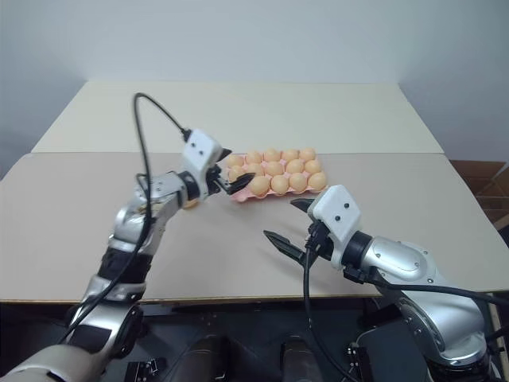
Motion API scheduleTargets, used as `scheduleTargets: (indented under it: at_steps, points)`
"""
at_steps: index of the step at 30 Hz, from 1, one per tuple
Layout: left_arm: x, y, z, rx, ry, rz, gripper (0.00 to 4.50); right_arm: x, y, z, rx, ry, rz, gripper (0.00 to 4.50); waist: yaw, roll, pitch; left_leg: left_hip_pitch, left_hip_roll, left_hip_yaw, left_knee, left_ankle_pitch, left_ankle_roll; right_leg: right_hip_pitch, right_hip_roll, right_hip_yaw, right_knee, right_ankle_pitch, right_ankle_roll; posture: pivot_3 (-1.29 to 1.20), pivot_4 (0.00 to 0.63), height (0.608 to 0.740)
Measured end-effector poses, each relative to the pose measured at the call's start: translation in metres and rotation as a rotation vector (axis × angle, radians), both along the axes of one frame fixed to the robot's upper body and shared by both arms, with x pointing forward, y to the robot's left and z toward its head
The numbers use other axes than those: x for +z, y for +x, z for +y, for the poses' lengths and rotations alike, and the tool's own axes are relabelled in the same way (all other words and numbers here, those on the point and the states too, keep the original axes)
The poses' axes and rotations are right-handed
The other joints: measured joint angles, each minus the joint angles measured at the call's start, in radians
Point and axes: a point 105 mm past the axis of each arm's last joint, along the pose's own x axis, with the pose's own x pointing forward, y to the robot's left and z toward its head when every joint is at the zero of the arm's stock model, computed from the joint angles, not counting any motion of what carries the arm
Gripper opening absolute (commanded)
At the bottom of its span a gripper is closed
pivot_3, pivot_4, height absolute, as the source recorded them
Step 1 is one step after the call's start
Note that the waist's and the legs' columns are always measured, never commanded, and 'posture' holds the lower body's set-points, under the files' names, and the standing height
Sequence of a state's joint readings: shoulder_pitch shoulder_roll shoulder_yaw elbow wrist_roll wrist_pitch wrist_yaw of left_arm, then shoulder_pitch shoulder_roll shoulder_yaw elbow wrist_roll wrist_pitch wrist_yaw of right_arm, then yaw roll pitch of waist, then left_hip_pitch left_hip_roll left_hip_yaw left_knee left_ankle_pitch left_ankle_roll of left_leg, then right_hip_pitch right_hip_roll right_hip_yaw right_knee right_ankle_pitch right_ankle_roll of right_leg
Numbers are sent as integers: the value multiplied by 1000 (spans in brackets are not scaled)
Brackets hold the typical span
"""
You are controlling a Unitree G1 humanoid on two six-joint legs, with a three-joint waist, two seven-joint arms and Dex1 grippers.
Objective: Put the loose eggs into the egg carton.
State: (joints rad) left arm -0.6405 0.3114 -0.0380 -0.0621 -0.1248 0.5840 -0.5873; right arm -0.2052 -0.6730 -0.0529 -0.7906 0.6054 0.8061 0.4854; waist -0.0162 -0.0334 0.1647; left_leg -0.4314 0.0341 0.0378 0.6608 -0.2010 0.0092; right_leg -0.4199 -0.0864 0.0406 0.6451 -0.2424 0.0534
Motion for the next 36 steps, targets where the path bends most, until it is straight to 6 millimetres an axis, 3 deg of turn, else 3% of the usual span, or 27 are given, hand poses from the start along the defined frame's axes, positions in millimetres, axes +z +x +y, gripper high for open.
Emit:
scheduleTargets:
  at_steps: [3,8,14,19,28,31,36]
  points:
    - [-14,-12,31,114,-14,64,4480,3,1,2,0,9,-10,4500,2,0,0,1,0,0,0,0,0,0,0,-1,1,0,0,0,150,740]
    - [-28,-24,64,241,-26,161,4480,6,2,12,19,31,-22,4500,6,0,0,2,0,0,1,1,-1,2,0,-1,2,0,0,0,150,740]
    - [-37,-23,77,287,-19,220,4480,5,6,22,33,39,-21,4500,4,0,0,2,0,0,1,1,-1,1,0,-1,2,0,-1,0,150,740]
    - [-55,-13,86,324,-32,298,4480,4,5,28,52,38,-20,4500,5,0,0,2,0,0,1,1,-1,1,0,-1,2,0,-1,0,150,740]
    - [-67,4,91,352,-53,328,4480,4,7,28,43,29,-27,4500,4,0,0,2,0,0,1,1,-1,1,0,-1,2,0,-1,0,150,740]
    - [-77,7,91,352,-45,360,3851,4,7,28,42,28,-27,4500,4,0,0,2,0,0,1,1,-1,1,0,-1,2,0,-1,0,150,740]
    - [-82,10,91,351,-39,363,2204,4,7,27,38,25,-30,4500,4,0,0,1,0,0,1,1,-1,1,0,-1,2,0,-1,0,150,740]
